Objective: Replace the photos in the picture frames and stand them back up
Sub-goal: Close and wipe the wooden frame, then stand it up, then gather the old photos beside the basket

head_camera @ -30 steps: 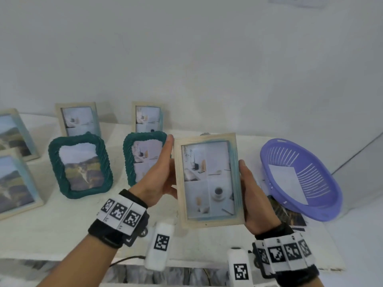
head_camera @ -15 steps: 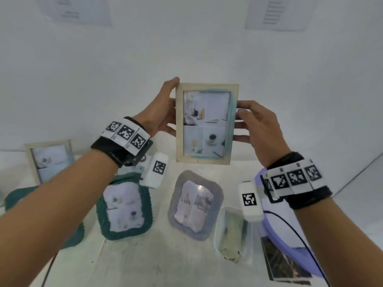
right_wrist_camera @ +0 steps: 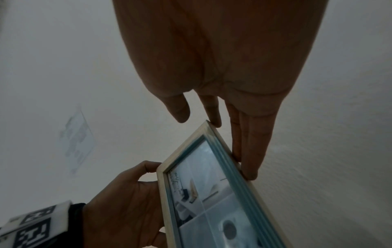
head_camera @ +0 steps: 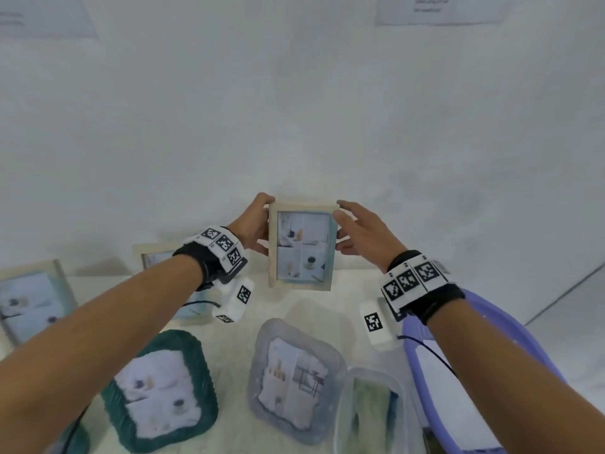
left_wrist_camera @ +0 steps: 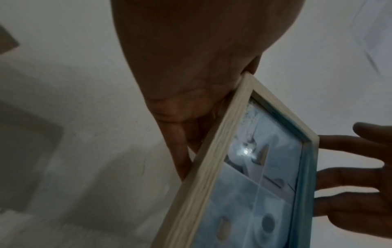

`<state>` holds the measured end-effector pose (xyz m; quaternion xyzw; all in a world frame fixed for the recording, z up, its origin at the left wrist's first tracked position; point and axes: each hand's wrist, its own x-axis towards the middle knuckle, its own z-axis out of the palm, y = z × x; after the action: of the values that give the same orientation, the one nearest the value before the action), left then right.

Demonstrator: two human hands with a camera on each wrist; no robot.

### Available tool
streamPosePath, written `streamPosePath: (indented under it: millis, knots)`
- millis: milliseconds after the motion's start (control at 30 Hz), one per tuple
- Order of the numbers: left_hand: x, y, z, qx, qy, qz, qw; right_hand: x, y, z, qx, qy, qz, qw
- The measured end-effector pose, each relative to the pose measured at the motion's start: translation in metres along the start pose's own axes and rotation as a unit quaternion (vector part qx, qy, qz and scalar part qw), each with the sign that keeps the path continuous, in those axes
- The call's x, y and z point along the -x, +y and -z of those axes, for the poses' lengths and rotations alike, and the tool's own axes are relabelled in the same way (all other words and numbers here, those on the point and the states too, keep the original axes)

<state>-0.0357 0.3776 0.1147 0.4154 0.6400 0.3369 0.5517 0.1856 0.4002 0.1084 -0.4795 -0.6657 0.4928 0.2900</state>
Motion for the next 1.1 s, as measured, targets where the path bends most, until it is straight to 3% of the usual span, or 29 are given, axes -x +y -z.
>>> streamPosePath:
  millis: [233,500,733,933,1100]
  knots:
    - [-0.031,-0.032,-0.002,-0.01,-0.037,0.043,0.998,-0.023,0.034,-0.01,0.019,-0.041,-0.068,0.997]
    - [-0.047,-0.058,0.006,-0.002,-0.049,0.077,0.996,-0.029,0.055,-0.025,0.061,-0.06,-0.065,0.994]
    - [-0.05,-0.05,0.016,-0.022,0.021,0.077,0.997,-0.024,0.045,-0.023,0.049,-0.074,-0.08,0.993]
    - [-0.03,-0.034,0.032,-0.136,0.051,0.018,0.989,0.0,0.035,-0.008,0.0,-0.042,-0.105,0.994]
    - [0.016,-0.014,0.037,-0.248,0.086,-0.126,0.957,0.038,0.03,0.015,-0.039,-0.008,-0.102,0.994]
